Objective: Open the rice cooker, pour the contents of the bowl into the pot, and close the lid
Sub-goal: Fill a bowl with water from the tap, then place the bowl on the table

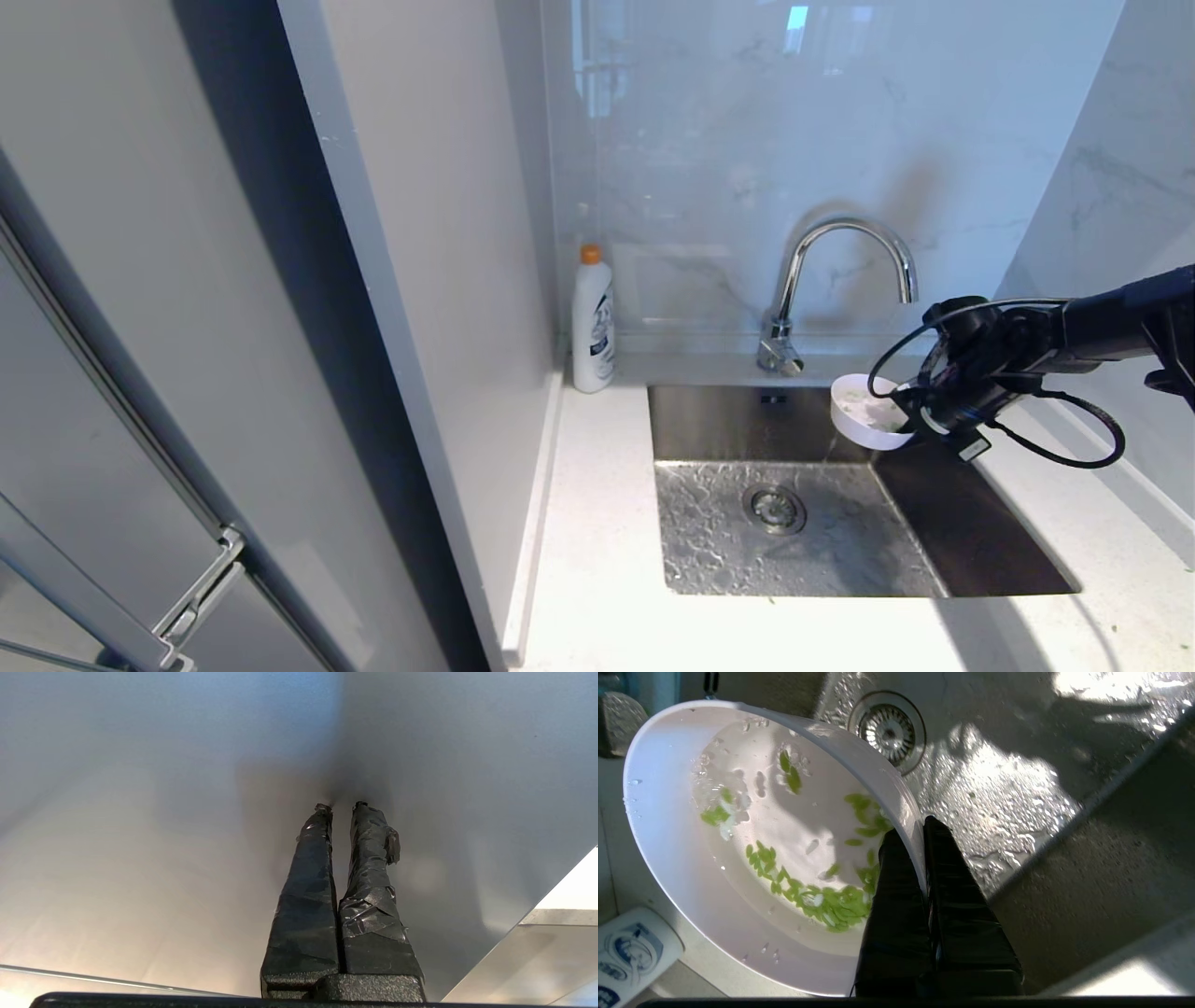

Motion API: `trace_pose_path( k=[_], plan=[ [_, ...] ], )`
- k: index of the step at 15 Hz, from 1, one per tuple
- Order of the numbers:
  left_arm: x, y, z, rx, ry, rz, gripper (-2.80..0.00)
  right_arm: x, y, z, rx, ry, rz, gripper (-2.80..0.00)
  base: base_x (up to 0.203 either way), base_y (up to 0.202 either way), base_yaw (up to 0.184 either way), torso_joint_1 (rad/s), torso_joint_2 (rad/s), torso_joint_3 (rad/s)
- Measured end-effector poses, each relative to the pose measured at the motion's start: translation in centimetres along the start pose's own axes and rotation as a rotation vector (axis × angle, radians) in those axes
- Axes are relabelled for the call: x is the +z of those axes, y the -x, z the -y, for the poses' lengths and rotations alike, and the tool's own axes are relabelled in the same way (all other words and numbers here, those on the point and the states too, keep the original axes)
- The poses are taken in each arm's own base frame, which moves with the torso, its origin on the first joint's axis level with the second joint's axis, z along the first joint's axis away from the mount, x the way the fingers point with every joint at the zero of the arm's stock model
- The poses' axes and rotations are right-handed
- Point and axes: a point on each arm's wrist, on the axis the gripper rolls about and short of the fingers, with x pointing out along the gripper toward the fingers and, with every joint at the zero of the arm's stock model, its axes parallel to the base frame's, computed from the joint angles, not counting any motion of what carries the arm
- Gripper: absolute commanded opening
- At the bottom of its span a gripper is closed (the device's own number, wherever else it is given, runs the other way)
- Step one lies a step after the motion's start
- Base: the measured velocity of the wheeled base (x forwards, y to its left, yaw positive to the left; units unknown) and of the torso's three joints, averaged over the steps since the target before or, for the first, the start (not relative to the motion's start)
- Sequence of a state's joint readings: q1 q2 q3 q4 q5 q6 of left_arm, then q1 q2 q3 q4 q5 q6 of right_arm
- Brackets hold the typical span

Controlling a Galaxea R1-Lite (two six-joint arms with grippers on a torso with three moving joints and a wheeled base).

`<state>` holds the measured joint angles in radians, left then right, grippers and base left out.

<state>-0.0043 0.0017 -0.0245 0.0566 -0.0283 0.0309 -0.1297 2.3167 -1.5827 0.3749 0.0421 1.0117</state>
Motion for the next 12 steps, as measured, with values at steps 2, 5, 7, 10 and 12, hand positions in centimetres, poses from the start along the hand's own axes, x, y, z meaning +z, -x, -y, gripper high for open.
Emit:
trace_pose_path(
  k=[2, 5, 7, 10, 12],
  plan=[
    [0.0, 0.0, 0.0, 0.000, 0.001, 0.000, -2.80, -0.3, 1.1, 1.6, 0.006, -0.010, -0.016, -2.80, 0.000, 0.000, 0.000, 0.000, 0.00, 0.000],
    [0.0, 0.0, 0.0, 0.001, 0.000, 0.000, -2.80, -0.3, 3.4, 4.8, 0.035, -0.016, -0.009, -2.80, 0.000, 0.000, 0.000, 0.000, 0.00, 0.000],
    [0.0, 0.0, 0.0, 0.001, 0.001, 0.000, -2.80, 0.2, 4.9, 7.4, 0.025, -0.032, 0.004, -2.80, 0.000, 0.000, 0.000, 0.000, 0.00, 0.000],
    [0.0, 0.0, 0.0, 0.001, 0.001, 0.000, -2.80, 1.1, 6.6, 10.9, 0.015, -0.058, 0.026, -2.80, 0.000, 0.000, 0.000, 0.000, 0.00, 0.000],
    [0.0, 0.0, 0.0, 0.001, 0.000, 0.000, -2.80, 1.3, 7.5, 12.9, 0.011, -0.069, 0.046, -2.80, 0.000, 0.000, 0.000, 0.000, 0.00, 0.000]
  ],
)
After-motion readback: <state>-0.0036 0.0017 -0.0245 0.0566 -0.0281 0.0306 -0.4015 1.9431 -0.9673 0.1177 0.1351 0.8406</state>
